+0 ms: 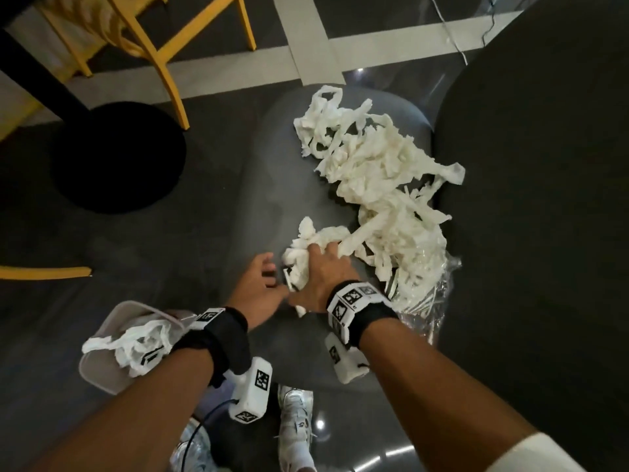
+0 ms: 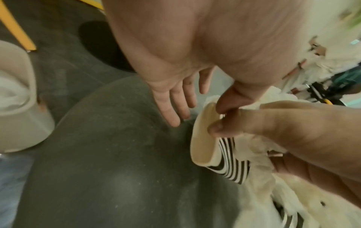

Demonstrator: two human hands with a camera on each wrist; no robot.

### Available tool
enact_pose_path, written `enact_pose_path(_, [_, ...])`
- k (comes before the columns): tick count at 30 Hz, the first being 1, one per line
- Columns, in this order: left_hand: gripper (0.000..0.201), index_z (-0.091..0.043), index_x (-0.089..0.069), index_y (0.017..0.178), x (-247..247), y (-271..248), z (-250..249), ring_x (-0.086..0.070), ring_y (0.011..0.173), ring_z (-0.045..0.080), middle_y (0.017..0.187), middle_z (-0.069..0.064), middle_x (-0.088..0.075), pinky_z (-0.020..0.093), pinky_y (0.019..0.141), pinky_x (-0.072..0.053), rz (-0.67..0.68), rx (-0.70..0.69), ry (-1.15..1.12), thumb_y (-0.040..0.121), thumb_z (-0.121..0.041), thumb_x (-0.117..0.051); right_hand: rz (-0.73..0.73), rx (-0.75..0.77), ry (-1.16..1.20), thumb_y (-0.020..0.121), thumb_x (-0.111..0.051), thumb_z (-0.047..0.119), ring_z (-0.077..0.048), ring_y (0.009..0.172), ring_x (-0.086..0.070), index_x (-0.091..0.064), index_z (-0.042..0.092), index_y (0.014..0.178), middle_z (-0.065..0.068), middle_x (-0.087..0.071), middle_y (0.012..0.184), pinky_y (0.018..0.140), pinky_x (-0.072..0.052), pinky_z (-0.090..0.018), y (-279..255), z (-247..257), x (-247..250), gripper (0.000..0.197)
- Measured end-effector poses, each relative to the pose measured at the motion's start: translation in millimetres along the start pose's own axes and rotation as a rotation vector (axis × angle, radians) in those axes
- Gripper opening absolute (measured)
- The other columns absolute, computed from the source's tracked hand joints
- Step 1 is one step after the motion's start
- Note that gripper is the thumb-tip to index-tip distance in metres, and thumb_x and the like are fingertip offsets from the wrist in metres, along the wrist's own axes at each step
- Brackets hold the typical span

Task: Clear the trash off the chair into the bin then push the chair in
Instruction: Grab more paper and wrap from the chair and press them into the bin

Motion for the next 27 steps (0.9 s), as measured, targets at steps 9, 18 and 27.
enact_pose_path(9, [0.046,-0.009,-0.066,0.124,42,-20,7,-0.065,0.112,0.036,0.124,0.021,-0.067,0.051,0.107,-0.044,0.184,0.201,-0.704,0.088,-0.037,-0.060,-0.026,0.169,0.377,0.066,-0.084,0.045,-0.026,0.114,-0.057,-0.041,0.017,0.131,-0.006,-0.047,0.126,0.098,-0.051,-0.038,-11,59,-18,0.083])
enact_pose_path(18, [0.052,-0.019,-0.070,0.115,42,-28,14,-0.070,0.107,0.032,0.112,0.013,-0.074,0.051,0.100,-0.051,0.184,0.155,-0.543,0.067,-0.032,-0.086,0.058,0.361,0.202,0.071,-0.085,0.043,-0.025,0.110,-0.059,-0.059,0.019,0.123,-0.004,-0.063,0.117,0.096,-0.050,-0.038,-9,49,-13,0.063])
enact_pose_path(27, [0.043,-0.016,-0.073,0.102,37,-22,18,-0.074,0.098,0.024,0.097,0.003,-0.078,0.048,0.094,-0.056,0.017,0.084,-0.345,0.060,-0.018,-0.080,0.088,0.299,0.156,0.055,-0.087,0.061,-0.023,0.135,-0.042,-0.033,0.031,0.139,0.001,-0.039,0.145,0.111,-0.040,-0.038,8,26,-19,0.104])
Point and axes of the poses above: each hand's wrist, its own y-axis towards the middle knuckle, its own x-axis out of the back of the hand, z = x × y, the point moved 3 cm from there along y, towards the middle knuckle
